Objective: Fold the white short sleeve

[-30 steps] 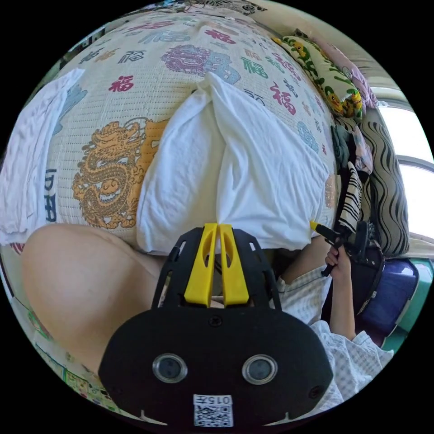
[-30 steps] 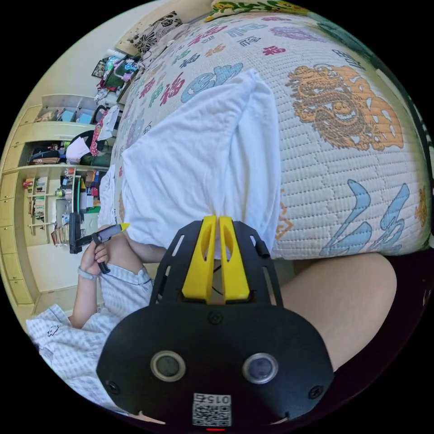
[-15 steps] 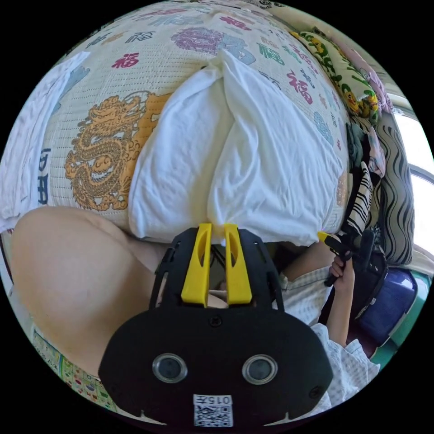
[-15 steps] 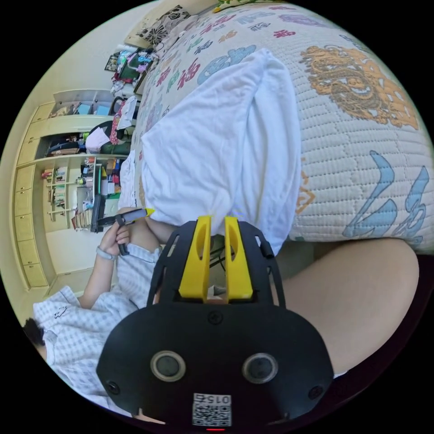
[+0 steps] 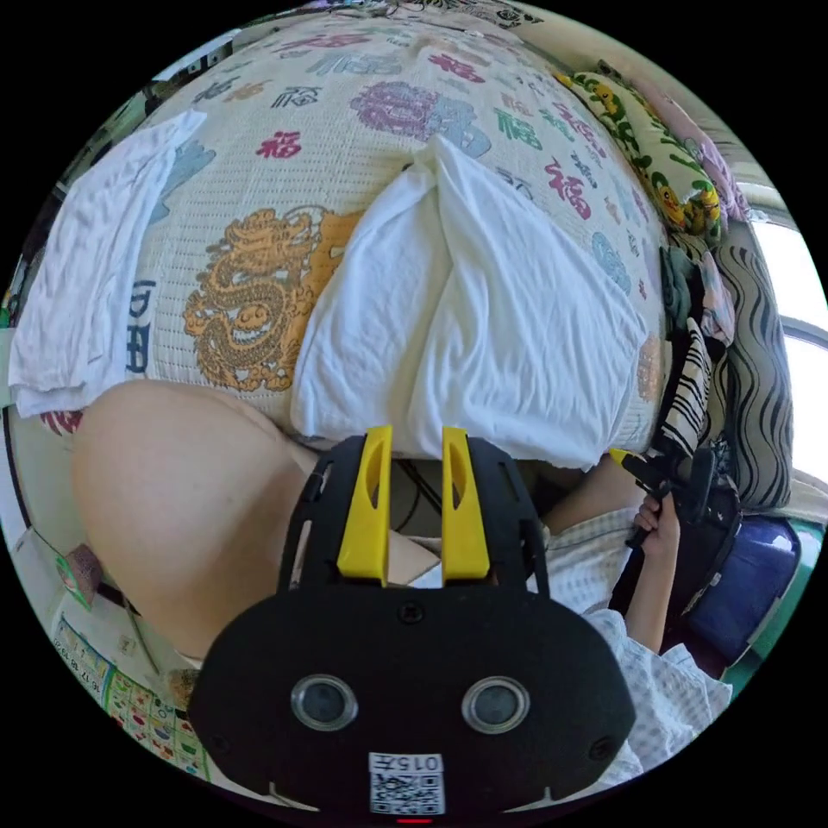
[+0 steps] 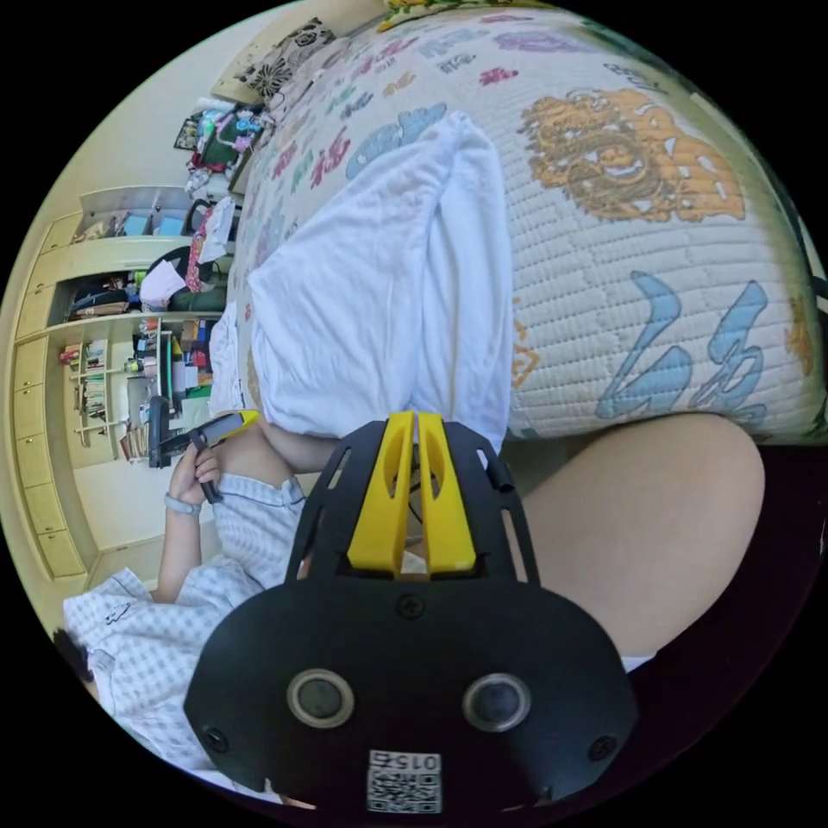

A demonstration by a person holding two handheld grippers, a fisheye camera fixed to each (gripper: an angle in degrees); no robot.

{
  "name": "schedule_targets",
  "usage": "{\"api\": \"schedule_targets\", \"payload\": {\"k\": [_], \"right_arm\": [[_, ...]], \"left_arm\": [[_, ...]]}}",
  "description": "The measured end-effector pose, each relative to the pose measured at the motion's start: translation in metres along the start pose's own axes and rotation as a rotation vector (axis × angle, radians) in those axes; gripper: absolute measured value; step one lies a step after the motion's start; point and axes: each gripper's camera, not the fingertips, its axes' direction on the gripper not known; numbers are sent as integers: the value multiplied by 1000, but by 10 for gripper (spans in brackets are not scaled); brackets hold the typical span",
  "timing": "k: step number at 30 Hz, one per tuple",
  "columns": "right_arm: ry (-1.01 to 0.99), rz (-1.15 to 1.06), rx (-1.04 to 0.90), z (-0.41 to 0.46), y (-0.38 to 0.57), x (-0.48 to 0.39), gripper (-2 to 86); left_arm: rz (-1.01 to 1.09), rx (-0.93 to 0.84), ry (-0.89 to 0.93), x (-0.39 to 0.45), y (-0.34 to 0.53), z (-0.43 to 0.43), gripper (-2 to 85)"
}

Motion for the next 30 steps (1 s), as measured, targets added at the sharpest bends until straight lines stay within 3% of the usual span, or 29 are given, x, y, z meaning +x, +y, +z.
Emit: {"api": "schedule_targets", "payload": {"k": [5,9,11,16,18,22,26,30], "right_arm": [[-71,15,143,-22,-26,0,58],[-44,-12,56,8,-59,-16,44],[47,-39,-21,35,-73,-28,11],[35,-15,18,46,-75,-30,-5],[10,-5,29,50,-75,-29,-5],[13,10,39,50,-78,-43,1],[129,-67,104,33,-87,-94,18],[129,-190,97,35,-121,-164,55]], "left_arm": [[12,160,106,11,-41,-28,98],[-4,107,129,18,-74,0,98],[-38,101,152,13,-80,11,51],[-118,184,62,-19,-62,-7,-1],[-162,205,-48,-35,-54,-14,2],[-187,229,133,-73,-33,-29,45],[-177,259,189,-96,-6,-48,89],[-122,174,102,-98,-6,-39,104]]}}
